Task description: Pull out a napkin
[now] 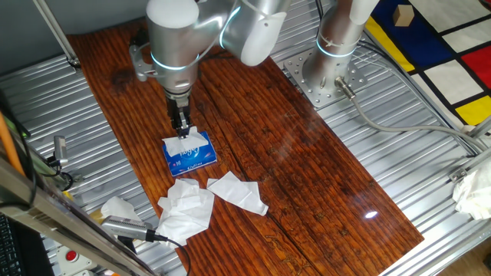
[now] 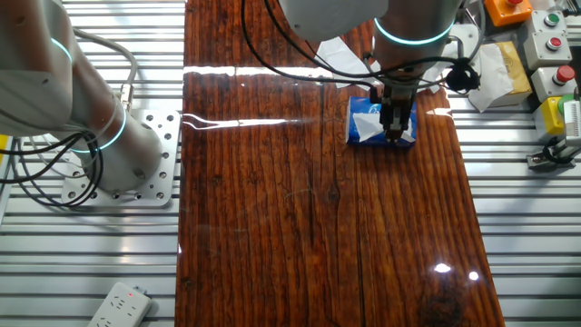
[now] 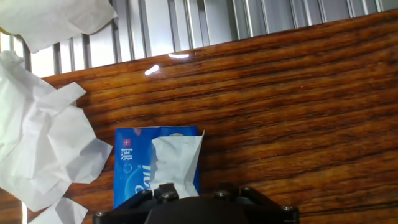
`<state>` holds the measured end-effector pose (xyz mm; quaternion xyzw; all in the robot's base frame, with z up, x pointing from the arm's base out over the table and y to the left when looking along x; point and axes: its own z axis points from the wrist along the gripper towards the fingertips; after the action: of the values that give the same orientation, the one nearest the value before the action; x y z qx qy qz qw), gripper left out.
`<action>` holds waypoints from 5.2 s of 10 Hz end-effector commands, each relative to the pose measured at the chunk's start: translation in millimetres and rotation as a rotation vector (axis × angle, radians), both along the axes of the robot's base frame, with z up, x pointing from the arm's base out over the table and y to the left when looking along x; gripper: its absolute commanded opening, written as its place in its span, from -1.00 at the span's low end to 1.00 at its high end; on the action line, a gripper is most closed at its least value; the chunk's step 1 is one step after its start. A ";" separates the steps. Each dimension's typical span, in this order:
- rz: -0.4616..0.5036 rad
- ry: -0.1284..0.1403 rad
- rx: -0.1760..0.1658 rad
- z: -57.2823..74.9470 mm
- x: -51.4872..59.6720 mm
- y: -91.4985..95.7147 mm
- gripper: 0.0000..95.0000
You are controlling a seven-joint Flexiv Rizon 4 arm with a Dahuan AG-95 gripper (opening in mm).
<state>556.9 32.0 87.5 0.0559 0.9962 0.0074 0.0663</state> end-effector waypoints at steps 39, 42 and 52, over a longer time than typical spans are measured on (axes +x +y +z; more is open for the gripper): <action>-0.065 0.013 -0.002 -11.2 8.0 -2.0 -1.00; -0.062 0.022 -0.002 -6.1 9.8 -1.8 -1.00; -0.052 0.072 -0.004 27.4 17.1 -0.4 -1.00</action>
<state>574.1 31.2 116.6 0.0815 0.9962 0.0011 0.0298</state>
